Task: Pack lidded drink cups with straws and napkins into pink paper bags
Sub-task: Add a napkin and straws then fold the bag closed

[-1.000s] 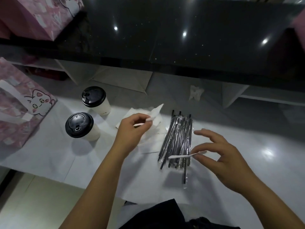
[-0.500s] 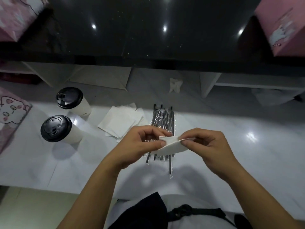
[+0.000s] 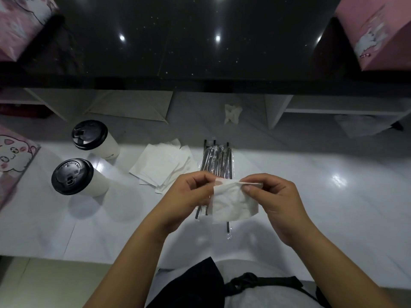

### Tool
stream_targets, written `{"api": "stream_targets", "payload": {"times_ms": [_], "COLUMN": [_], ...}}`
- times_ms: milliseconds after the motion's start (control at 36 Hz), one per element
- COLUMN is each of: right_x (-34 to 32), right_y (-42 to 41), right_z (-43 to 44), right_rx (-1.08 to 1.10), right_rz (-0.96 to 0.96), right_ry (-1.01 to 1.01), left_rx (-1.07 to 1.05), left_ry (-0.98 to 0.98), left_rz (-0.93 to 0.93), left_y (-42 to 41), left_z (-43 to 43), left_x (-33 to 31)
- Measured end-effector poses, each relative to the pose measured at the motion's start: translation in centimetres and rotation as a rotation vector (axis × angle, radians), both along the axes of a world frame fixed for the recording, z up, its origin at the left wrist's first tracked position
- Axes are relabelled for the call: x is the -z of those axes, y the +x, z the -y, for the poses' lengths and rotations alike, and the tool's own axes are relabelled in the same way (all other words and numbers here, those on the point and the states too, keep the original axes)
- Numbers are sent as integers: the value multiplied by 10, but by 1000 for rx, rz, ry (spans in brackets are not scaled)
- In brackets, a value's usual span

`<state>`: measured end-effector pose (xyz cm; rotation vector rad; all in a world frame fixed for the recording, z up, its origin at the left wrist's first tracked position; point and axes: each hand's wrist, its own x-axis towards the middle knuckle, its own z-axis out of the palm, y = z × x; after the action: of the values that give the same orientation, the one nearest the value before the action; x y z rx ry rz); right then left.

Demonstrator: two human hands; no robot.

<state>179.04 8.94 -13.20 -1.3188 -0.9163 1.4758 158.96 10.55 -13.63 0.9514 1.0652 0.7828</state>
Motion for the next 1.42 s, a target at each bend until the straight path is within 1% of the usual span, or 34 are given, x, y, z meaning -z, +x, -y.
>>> {"api": "stream_targets", "payload": {"times_ms": [56,83,111,167,222,361,472,528,556,583,611,667,694,722,833,889,1000,1167,1306,1417], "right_x": [-2,-3,-3,-4,-5,-8,-3,-1,0,2,5,10,12,15,23,25,27,27,25,22], "right_y": [1,2,2,3,4,13,19,21,22,24,26,31,33,35,36,34,30,31,31,30], "right_z": [0,1,1,3,4,3,8,11,12,13,14,16,17,19,26,29,31,27,21,15], "right_rx": [40,51,60,75,79,-22,11,32,40,54,68,81,80,76,43,30,19,39,62,81], "right_rz": [-26,-18,1,39,35,-58,114,223,276,331,393,516,566,608,689,692,686,653,567,480], "right_ry": [-10,-6,4,25,31,-54,-33,-3,15,28,37,50,52,47,-1,-17,-37,-75,-78,-70], "left_rx": [-2,12,23,24,-28,-139,-133,-68,-26,9,23,36,51,67,117,89,26,-46,-114,-188], "left_ry": [-55,-61,-45,42,102,90,69,50,56,76,112,189,199,191,205,216,184,74,-4,2], "left_rz": [56,54,18,-114,-164,-61,-77,-108,-159,-249,-386,-746,-895,-989,-1104,-1116,-1072,-979,-942,-900], "left_y": [1,2,3,6,9,9,6,4,2,0,-2,-8,-9,-9,-6,-3,-2,-13,-23,-28], "left_z": [1,1,2,3,3,-1,-5,-8,-10,-12,-15,-20,-20,-21,-18,-17,-18,-20,-18,-11], "left_x": [-2,-3,-3,-1,1,3,9,15,20,28,37,56,63,68,87,90,90,87,86,80]}}
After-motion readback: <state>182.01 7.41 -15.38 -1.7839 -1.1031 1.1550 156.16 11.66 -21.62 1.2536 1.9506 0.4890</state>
